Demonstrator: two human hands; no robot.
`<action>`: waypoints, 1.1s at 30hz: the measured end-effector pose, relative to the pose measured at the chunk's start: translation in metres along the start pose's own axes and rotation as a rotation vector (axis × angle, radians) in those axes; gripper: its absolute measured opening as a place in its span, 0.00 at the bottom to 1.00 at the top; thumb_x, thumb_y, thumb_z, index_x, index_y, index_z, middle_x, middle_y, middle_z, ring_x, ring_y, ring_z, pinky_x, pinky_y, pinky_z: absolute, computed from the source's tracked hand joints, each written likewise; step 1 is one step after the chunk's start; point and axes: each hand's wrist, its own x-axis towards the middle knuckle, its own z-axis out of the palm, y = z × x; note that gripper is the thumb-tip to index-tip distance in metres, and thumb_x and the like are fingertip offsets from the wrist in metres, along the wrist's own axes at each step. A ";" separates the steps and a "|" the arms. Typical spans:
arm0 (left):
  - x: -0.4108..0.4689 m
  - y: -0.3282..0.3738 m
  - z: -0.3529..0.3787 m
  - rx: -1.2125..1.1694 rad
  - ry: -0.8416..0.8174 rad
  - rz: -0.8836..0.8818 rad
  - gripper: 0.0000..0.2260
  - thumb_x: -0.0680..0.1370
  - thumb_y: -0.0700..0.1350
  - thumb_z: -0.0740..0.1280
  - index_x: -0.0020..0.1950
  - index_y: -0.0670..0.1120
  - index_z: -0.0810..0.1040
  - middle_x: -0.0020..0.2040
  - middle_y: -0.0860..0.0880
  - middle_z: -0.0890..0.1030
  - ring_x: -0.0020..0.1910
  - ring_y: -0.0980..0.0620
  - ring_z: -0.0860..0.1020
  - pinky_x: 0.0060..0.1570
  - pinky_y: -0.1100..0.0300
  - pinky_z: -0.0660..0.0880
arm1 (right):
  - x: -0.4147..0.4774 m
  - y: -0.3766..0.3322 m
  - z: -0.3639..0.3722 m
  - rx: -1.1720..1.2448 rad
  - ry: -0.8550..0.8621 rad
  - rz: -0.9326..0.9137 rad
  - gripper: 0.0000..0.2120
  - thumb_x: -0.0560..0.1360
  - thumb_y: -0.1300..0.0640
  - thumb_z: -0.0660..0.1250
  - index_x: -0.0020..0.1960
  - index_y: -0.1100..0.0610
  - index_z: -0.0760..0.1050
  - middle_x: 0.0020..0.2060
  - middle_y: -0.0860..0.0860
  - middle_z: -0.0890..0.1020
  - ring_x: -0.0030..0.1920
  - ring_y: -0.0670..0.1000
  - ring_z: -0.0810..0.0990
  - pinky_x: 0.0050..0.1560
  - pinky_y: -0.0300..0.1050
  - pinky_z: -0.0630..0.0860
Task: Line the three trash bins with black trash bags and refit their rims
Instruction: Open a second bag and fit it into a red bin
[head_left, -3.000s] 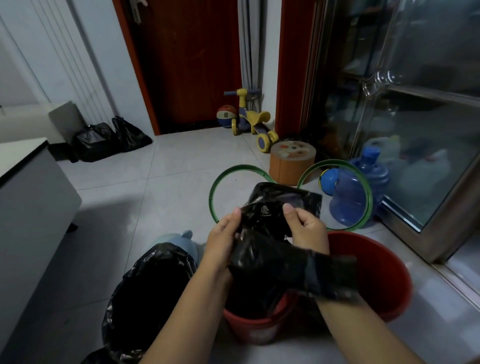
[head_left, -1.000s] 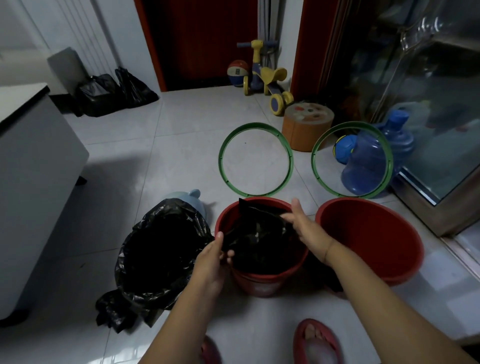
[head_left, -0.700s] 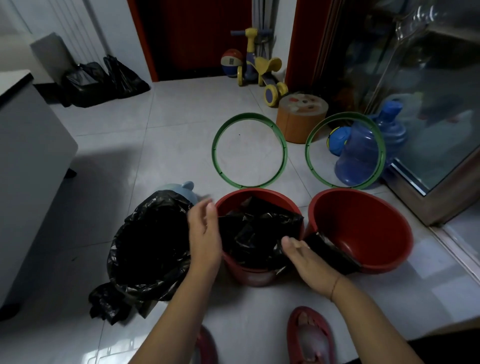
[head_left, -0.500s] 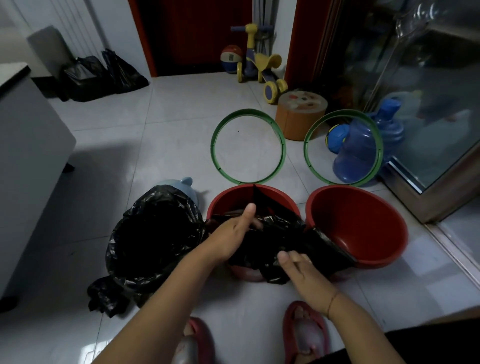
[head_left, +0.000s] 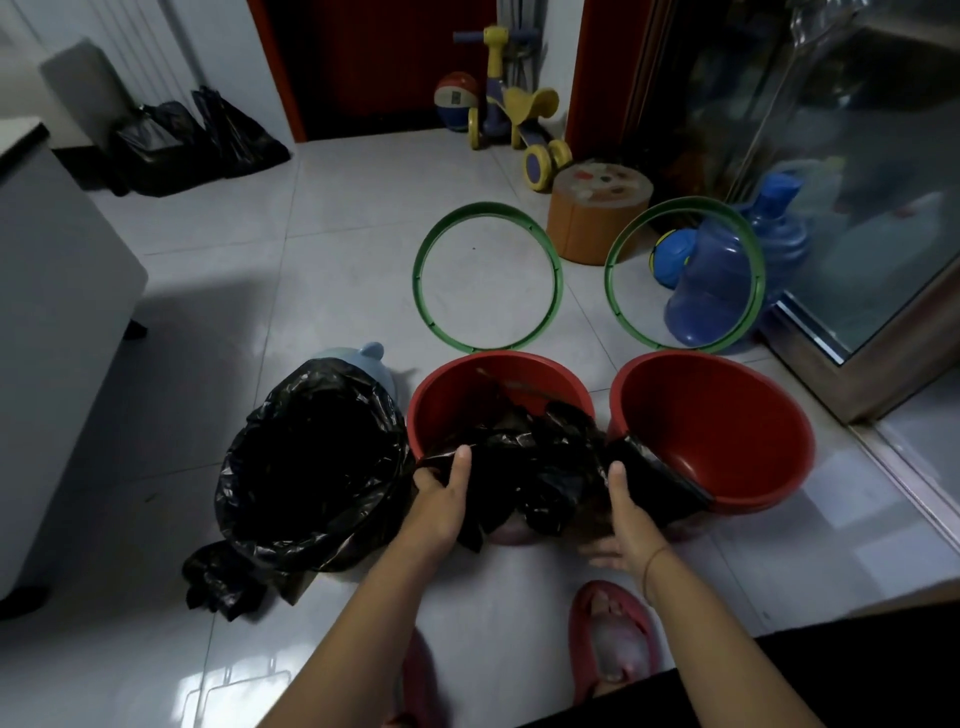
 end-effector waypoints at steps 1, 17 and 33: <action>-0.001 0.000 0.001 0.001 0.040 0.009 0.35 0.76 0.68 0.52 0.72 0.43 0.59 0.67 0.44 0.71 0.65 0.45 0.70 0.62 0.53 0.66 | -0.003 -0.003 -0.002 -0.067 0.083 -0.068 0.35 0.76 0.33 0.43 0.71 0.54 0.66 0.63 0.57 0.75 0.48 0.58 0.80 0.50 0.52 0.76; -0.014 -0.028 0.005 0.589 -0.215 0.585 0.24 0.76 0.67 0.50 0.57 0.53 0.74 0.47 0.56 0.80 0.50 0.55 0.79 0.49 0.60 0.71 | -0.011 -0.007 0.016 -0.429 -0.101 -0.389 0.24 0.78 0.38 0.48 0.51 0.50 0.78 0.49 0.46 0.79 0.56 0.47 0.76 0.57 0.42 0.68; 0.013 -0.038 0.000 0.597 -0.052 0.050 0.38 0.76 0.68 0.50 0.75 0.41 0.55 0.67 0.38 0.73 0.67 0.40 0.71 0.64 0.51 0.65 | 0.016 0.015 0.006 -0.095 0.007 -0.101 0.41 0.73 0.30 0.46 0.78 0.53 0.45 0.76 0.55 0.58 0.43 0.59 0.84 0.63 0.53 0.73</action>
